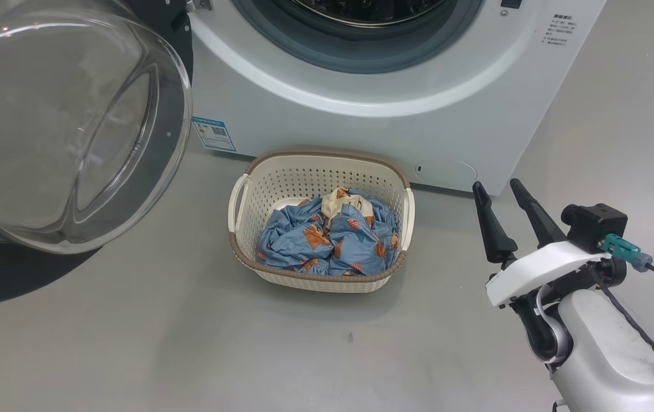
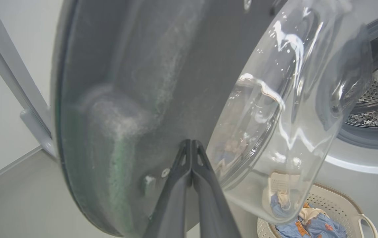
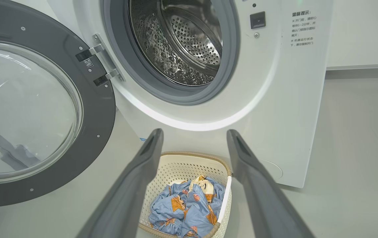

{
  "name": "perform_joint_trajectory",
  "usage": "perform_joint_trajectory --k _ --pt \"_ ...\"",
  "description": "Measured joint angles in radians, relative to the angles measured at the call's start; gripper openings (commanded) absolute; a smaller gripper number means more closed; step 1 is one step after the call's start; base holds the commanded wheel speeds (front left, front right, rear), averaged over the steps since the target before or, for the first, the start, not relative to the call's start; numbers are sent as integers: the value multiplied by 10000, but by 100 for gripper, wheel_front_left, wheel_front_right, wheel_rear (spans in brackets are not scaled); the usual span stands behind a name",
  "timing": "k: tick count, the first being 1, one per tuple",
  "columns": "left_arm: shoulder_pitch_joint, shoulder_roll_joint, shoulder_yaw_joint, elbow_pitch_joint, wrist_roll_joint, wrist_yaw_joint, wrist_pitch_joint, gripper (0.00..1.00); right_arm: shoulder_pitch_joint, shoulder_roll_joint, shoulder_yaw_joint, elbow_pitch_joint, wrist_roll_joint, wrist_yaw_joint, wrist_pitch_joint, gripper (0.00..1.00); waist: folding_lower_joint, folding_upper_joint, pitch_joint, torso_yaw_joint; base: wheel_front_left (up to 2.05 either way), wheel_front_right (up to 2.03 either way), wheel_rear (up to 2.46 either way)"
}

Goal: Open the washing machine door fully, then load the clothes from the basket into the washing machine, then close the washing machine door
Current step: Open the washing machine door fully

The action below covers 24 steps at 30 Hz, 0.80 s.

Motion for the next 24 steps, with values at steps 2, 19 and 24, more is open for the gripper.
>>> perform_joint_trajectory --k 2,19,24 --pt "-156 58 12 234 -13 0 94 0 -81 0 -19 4 -2 0 0 100 0 0 88 -49 0 0 0" --pt "-1484 533 61 1822 -67 -92 466 0 -384 58 -73 105 -4 0 0 100 0 0 532 -257 0 0 0" --pt "-1677 531 -82 2096 -63 -94 460 0 -466 77 -94 142 -4 0 0 100 0 0 539 -264 0 0 0"
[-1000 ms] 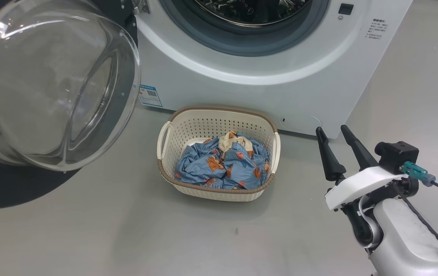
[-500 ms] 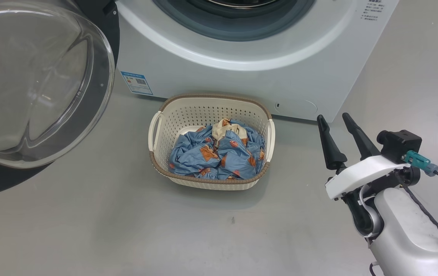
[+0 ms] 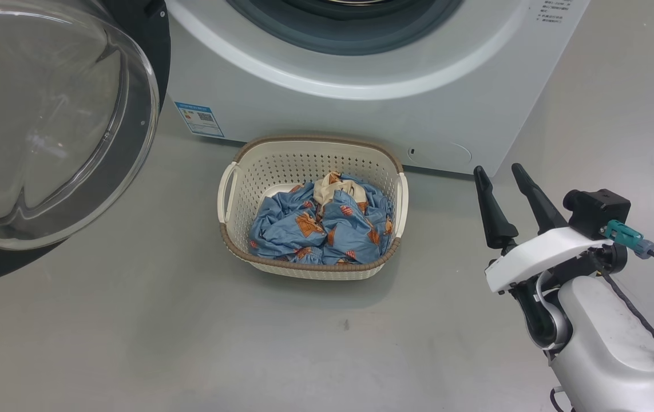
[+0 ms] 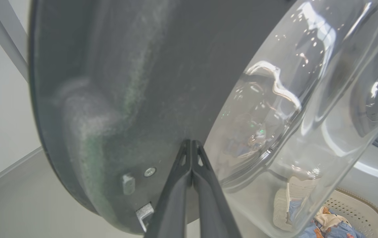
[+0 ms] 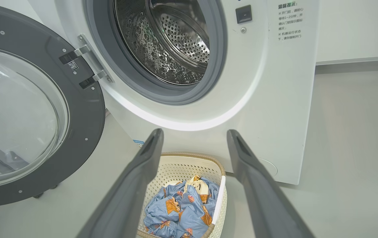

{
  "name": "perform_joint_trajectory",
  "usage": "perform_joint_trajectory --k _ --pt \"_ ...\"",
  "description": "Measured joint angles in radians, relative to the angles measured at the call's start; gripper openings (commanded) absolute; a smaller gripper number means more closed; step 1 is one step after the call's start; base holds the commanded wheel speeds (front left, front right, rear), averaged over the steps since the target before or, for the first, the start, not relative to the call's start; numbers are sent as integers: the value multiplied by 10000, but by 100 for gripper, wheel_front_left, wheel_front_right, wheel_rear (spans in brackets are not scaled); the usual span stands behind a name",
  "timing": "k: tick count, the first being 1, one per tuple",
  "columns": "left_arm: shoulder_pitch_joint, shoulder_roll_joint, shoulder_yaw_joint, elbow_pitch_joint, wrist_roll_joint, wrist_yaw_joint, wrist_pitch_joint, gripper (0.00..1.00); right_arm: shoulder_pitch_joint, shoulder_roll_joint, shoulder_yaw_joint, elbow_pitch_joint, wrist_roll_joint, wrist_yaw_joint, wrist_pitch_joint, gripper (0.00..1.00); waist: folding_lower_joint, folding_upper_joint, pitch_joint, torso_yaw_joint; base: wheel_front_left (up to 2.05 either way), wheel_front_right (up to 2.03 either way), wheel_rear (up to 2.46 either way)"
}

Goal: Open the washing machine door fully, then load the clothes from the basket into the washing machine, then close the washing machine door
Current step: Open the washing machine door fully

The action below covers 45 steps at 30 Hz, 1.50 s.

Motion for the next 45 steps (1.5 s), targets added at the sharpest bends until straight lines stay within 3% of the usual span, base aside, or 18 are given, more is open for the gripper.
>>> perform_joint_trajectory --k 19,27,28,29,30,32,45 --pt "-157 -125 -642 577 105 -140 -725 0 15 79 21 144 0 0 0 100 0 0 -387 42 0 0 0" --pt "179 -537 -757 468 92 -157 -1536 0 153 65 4 196 4 0 0 100 0 0 -744 57 0 0 0" --pt "254 -581 -759 443 84 -184 -1639 8 198 67 17 198 4 0 0 100 0 0 -786 55 0 0 0" --pt "318 -619 -771 426 84 -184 -1735 8 223 65 33 205 6 0 0 100 0 0 -827 52 0 0 0" --pt "395 -654 -792 395 84 -184 -1816 35 226 65 42 207 8 0 0 100 0 0 -870 46 0 0 0" --pt "559 -696 -834 318 84 -186 -1969 100 226 63 58 209 15 0 0 100 0 0 -949 31 0 0 0" --pt "1460 -1081 -777 -608 -142 -186 -3053 100 269 6 251 199 17 0 0 100 0 0 -1274 -335 0 0 0"
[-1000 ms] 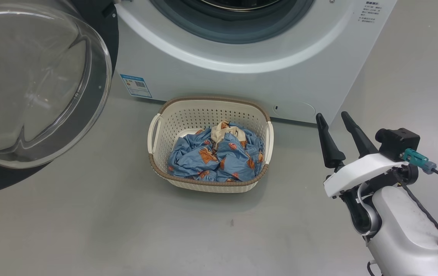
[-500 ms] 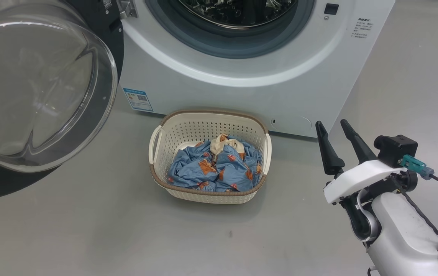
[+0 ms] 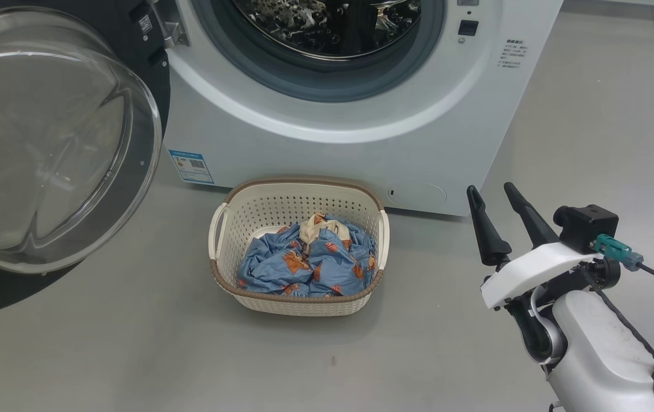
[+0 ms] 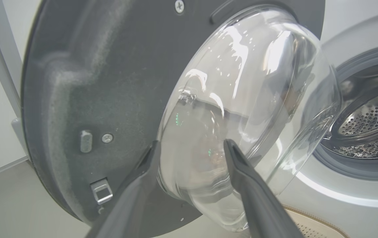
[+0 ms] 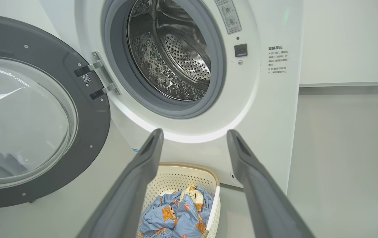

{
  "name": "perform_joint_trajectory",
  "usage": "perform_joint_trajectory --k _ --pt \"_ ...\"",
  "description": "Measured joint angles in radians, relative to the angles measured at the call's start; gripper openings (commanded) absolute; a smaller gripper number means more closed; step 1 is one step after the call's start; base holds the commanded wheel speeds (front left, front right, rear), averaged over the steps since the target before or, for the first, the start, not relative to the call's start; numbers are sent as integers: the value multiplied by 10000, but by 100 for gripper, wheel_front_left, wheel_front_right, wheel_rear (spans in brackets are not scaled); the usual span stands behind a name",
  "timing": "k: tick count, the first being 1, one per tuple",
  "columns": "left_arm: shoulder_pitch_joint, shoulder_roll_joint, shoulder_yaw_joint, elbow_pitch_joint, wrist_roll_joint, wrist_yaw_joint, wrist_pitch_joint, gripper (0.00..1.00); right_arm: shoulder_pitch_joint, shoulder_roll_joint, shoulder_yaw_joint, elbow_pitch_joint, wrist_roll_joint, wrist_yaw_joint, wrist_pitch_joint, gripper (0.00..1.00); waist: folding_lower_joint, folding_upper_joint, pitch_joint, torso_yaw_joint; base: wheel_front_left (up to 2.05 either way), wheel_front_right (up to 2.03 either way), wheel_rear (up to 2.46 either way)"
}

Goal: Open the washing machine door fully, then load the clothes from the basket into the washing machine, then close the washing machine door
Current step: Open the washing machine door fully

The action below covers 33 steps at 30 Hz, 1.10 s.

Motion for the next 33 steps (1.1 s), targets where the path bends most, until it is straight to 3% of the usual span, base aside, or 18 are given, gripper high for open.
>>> perform_joint_trajectory --k 22,33 --pt "1455 -876 6 -1521 192 15 -525 100 154 -127 84 -21 -2 0 0 100 0 0 -384 -1535 0 0 0" --pt "2104 -1369 -113 -2207 930 527 -581 100 194 -324 36 -84 -13 0 0 100 0 0 -661 -2274 0 0 0"
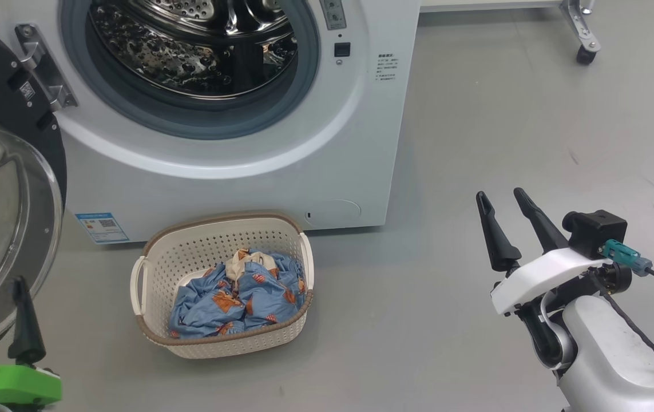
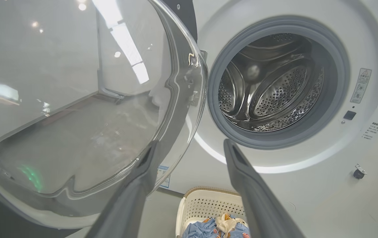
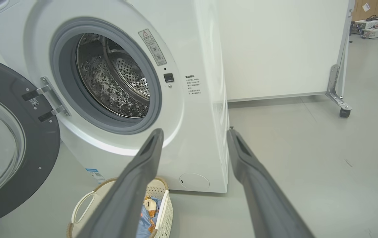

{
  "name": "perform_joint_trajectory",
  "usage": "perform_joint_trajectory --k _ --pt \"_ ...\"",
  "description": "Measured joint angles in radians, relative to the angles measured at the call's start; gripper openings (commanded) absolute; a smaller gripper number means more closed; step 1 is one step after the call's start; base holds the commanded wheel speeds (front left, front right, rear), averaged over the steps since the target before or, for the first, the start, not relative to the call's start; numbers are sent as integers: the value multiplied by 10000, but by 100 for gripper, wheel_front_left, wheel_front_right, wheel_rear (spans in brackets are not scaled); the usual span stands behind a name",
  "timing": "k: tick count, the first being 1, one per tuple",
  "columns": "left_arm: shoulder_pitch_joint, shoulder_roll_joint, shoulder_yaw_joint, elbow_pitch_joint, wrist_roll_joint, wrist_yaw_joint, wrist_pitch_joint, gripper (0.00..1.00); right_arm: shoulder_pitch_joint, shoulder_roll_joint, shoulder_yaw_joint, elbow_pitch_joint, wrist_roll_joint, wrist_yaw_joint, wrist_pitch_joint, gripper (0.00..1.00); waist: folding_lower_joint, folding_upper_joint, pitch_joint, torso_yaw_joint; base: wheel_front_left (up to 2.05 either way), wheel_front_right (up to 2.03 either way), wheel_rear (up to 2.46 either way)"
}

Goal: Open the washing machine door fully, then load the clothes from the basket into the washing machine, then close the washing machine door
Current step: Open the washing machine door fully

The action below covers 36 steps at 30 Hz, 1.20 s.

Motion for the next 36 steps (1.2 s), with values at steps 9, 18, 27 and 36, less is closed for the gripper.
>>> perform_joint_trajectory --k 9,18,27,36 --pt "275 -439 148 -734 422 121 -15 100 118 -92 6 -102 -6 0 0 100 0 1 -45 -543 0 0 0" --pt "298 -711 77 -1177 723 148 -15 100 148 -232 -58 -253 -77 0 0 100 0 0 48 -775 0 0 0" --pt "425 -740 77 -1348 988 148 -15 100 149 -234 -159 -364 -140 0 0 100 0 0 80 -779 0 0 0" --pt "440 -775 94 -1551 1149 105 -15 100 151 -232 -161 -414 -176 0 0 100 0 0 67 -735 0 0 0"
